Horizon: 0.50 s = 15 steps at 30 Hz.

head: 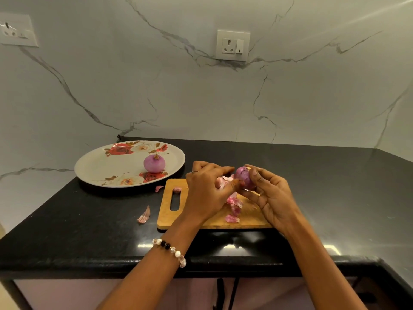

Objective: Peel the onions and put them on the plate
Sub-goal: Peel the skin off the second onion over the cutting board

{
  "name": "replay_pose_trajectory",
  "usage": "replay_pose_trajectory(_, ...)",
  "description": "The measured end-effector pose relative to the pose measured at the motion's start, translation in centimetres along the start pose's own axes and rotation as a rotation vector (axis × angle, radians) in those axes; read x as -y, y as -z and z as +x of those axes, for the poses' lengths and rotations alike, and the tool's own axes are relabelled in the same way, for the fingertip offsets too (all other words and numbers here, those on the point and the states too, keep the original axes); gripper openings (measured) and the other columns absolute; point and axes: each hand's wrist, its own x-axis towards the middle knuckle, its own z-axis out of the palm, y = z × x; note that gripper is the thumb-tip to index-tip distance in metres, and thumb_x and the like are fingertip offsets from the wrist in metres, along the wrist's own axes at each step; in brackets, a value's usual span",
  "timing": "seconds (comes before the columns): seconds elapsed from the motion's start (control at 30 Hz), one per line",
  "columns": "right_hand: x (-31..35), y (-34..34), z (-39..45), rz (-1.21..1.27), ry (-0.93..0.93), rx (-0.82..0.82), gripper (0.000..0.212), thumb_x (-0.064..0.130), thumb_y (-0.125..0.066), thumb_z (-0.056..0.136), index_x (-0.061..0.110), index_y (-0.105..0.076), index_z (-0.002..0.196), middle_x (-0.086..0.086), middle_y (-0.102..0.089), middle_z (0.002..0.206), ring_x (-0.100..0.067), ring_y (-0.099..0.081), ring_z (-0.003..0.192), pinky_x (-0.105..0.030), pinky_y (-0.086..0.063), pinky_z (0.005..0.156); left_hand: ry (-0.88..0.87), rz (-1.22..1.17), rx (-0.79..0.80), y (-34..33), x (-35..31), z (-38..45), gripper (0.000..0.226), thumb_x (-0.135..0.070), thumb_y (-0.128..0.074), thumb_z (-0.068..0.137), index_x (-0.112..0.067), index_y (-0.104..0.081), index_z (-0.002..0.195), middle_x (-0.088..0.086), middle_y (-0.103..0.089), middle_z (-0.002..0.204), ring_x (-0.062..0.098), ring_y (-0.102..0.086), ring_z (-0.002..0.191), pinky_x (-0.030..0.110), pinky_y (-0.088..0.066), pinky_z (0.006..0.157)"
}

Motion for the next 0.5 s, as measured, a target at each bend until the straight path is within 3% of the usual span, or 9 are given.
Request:
replay_pose_trajectory(0.23, 0.06, -0.23, -0.32, -0.074, 0.021, 0.077, 0.04, 0.02, -0.07, 0.074, 0.001, -0.068, 0.109, -0.02, -0.072, 0.107, -0.03, -0.073, 0.094, -0.031, -0.062, 0.069, 0.128, -0.127, 0.113, 0.64, -0.91, -0.01, 0.043, -0.052, -0.06, 0.073, -0.026, -0.071, 0.105, -0.033, -0.049, 0.083, 0.008, -0.046, 0.101, 0.049, -0.046, 0.086)
replay_pose_trajectory(0.5, -0.02, -0.03, -0.08, -0.071, 0.031, 0.092, 0.056, 0.029, -0.076, 0.066, -0.002, -0.067, 0.111, -0.024, -0.069, 0.113, -0.036, -0.07, 0.101, -0.036, -0.062, 0.075, 0.186, -0.19, 0.107, 0.65, -0.39, 0.1, 0.026, -0.027, -0.07, 0.084, -0.021, -0.071, 0.11, -0.027, -0.053, 0.086, 0.014, -0.053, 0.098, 0.042, -0.053, 0.083)
